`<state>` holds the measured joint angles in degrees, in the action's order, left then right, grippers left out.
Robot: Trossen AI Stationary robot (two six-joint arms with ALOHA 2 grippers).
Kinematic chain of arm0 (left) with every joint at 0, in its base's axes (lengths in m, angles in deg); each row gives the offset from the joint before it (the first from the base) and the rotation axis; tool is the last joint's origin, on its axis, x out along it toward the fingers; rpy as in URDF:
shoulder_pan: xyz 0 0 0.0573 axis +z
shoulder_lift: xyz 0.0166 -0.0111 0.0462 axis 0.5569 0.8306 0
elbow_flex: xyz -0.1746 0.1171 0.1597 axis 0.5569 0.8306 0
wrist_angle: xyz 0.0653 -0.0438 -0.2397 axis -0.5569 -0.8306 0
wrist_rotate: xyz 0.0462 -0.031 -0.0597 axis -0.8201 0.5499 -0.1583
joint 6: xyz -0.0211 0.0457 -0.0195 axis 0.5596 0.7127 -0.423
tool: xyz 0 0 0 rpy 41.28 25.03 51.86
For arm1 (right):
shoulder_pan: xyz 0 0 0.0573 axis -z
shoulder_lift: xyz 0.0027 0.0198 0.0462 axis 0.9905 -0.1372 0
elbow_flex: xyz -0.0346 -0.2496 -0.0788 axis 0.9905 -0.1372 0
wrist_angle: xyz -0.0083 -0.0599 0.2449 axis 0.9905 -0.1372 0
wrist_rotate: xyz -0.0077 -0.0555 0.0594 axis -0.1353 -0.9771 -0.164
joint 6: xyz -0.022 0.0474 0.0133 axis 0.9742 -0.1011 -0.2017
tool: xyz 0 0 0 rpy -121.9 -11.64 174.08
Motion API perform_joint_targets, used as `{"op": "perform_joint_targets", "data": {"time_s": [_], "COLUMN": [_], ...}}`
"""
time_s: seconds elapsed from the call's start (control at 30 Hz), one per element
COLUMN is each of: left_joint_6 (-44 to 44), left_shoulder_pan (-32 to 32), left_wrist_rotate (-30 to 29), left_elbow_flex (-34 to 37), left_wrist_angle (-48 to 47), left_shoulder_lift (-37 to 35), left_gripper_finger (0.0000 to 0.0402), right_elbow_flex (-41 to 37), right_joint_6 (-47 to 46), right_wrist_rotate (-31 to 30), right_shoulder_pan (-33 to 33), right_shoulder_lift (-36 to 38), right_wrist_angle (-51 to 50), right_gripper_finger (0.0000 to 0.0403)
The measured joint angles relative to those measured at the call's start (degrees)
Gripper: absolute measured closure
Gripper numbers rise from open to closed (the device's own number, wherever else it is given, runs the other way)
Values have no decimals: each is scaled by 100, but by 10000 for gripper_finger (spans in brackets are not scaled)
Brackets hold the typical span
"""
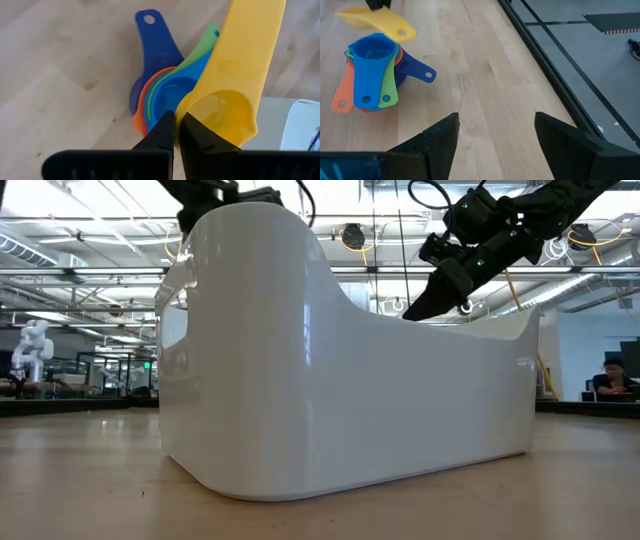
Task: Nest measuring cups in basket
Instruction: Stack the yellow measuring cup on top of the blue measuring cup
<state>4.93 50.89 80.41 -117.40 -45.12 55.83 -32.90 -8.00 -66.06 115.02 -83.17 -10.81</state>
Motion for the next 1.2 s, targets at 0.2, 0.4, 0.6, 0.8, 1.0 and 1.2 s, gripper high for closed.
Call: {"op": "perform_joint_targets", "data": {"time_s": [0.2, 0.4, 0.6, 0.8, 1.0, 1.2], "left_joint_6": [106, 86, 204, 346, 499, 671], "left_shoulder_pan": [25, -70, -160, -227, -233, -224], "left_wrist_rotate": [84, 6, -84, -115, -56, 78], "left_elbow_flex": [-95, -95, -97, -95, -95, -95], "left_wrist_angle": [-14, 23, 38, 24, 1, -22], "left_shoulder_lift": [412, 552, 677, 710, 716, 716], "left_gripper_finger": [394, 394, 392, 344, 331, 328], "right_elbow_flex": [0, 0, 0, 0, 0, 0], "right_joint_6": [18, 81, 98, 97, 94, -14], "right_wrist_rotate": [0, 0, -2, -2, 62, 434], "right_shoulder_pan": [0, 0, 0, -1, 0, -115], "right_shoulder_lift": [0, 0, 0, 0, 0, 2], "right_wrist_angle": [-2, -2, -2, -2, 66, 302], "right_gripper_finger": [151, 151, 151, 151, 151, 151]}}
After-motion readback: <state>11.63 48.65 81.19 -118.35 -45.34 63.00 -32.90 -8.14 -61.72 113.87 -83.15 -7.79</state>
